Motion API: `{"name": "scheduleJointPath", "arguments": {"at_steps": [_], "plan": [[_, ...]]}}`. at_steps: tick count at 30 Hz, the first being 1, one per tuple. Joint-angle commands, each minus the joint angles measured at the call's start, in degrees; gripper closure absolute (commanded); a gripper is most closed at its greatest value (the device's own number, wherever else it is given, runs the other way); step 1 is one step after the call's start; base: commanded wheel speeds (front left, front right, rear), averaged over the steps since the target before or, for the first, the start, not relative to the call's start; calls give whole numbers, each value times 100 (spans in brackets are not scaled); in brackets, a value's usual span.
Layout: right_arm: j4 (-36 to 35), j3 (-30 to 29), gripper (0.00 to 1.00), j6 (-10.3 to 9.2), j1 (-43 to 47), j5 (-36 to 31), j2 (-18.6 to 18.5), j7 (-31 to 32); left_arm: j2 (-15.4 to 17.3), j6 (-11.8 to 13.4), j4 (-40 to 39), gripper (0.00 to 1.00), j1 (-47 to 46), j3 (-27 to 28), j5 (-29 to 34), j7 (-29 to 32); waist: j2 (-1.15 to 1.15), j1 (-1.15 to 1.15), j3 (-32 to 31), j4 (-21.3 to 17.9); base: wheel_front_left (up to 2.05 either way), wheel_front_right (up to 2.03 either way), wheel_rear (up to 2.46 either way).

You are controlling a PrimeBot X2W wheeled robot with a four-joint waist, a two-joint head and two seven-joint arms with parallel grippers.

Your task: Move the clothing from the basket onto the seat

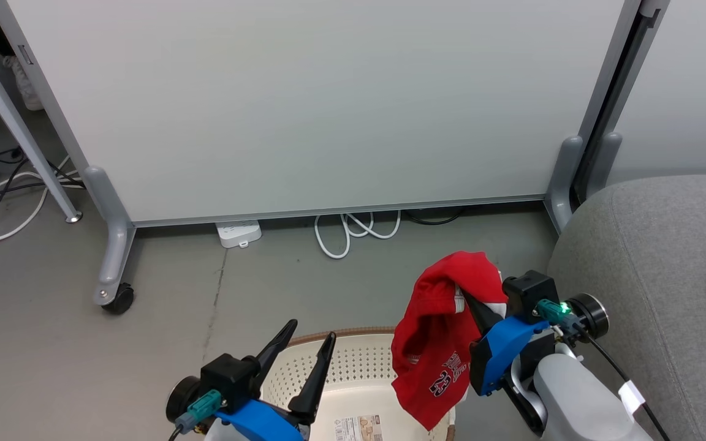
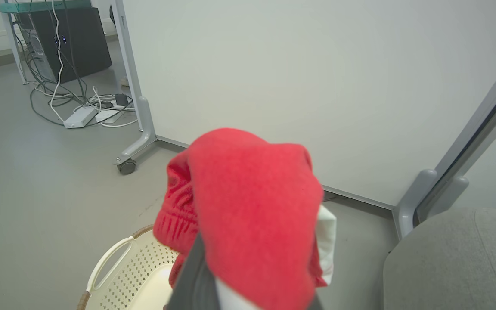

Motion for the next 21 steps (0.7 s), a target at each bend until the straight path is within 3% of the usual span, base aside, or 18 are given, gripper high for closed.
{"name": "scheduleJointPath", "arguments": {"at_steps": [1, 13, 21], "plan": [[-51, -8, 100, -4, 88, -33, -7, 1, 14, -17, -9, 0, 97, 87, 60, -17, 0, 0, 2, -2, 0, 0, 0], [-192, -65, 100, -4, 130, -72, 17, 92, -198, -211, 70, 0, 275, 539, 435, -17, 0, 0, 23, -101, 0, 0, 0], [-271, 2, 100, -4, 61, -78, 65, 137, -296, -271, 65, 0, 299, 719, 582, -17, 0, 0, 106, -634, 0, 0, 0]]}}
